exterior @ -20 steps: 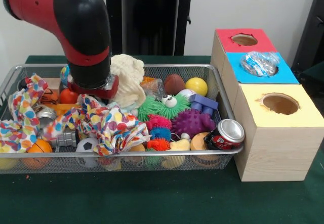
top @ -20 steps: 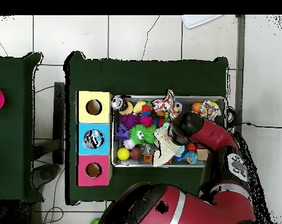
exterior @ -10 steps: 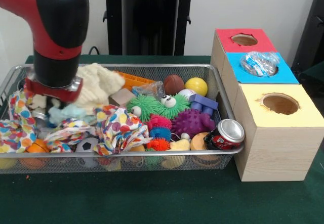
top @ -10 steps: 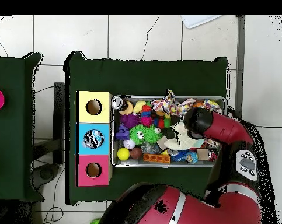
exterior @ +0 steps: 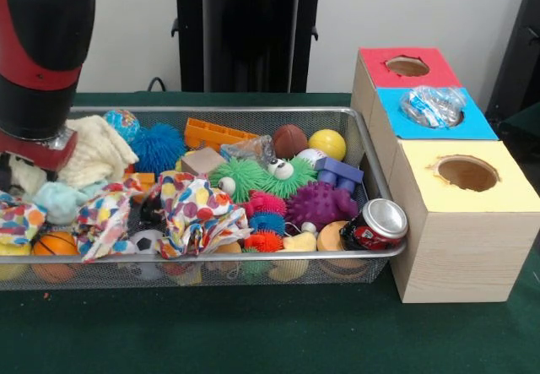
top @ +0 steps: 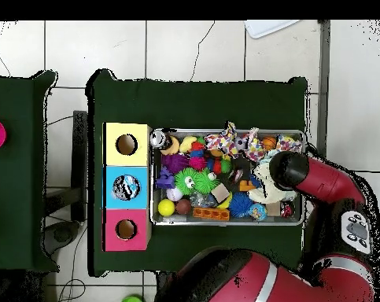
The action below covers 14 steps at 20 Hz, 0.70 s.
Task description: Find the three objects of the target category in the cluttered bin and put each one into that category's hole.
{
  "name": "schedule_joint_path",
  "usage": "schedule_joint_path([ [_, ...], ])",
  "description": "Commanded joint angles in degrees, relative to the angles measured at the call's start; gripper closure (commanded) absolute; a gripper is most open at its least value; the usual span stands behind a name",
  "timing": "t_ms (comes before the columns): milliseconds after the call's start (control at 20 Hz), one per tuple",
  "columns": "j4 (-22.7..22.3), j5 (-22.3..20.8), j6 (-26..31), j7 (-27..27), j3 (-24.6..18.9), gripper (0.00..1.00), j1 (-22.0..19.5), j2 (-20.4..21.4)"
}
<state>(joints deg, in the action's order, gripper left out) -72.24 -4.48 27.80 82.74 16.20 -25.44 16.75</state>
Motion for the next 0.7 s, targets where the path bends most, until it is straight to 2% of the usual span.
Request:
schedule_joint_path([
  [50, -2.1, 1.2, 2.2, 7.2, -5.0, 0.00, -2.6, -0.9],
  [200, -5.1, 4.3, 8.6, 7.7, -6.9, 0.00, -3.2, 1.1],
  [500, -11.3, 15.4, 24.7, 19.5, -5.7, 0.00, -1.1, 6.0],
  [550, -11.6, 16.7, 28.0, 20.6, -5.1, 0.00, -0.6, 6.5],
  [700, -13.8, 20.1, 32.1, 21.6, -4.8, 0.00, 0.0, 8.0],
])
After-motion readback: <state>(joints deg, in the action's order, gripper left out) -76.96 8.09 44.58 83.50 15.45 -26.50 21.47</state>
